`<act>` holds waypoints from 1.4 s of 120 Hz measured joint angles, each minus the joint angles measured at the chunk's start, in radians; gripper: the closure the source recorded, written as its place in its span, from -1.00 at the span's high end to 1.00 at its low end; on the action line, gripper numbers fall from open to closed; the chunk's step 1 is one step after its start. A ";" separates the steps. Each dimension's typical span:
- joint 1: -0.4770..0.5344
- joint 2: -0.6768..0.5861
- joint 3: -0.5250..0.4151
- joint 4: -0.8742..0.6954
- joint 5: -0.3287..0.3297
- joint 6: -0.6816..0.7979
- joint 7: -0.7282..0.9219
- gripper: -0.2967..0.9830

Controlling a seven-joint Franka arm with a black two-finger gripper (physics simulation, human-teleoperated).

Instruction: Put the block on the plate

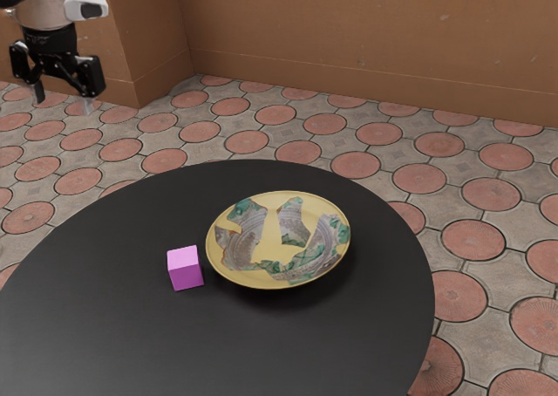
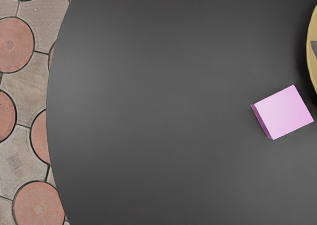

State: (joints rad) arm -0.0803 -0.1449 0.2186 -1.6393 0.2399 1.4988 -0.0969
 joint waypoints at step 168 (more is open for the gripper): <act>0.012 0.323 -0.047 -0.418 -0.159 0.529 0.497 0.54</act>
State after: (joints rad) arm -0.0685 0.1784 0.1713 -2.0569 0.0805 2.0279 0.3996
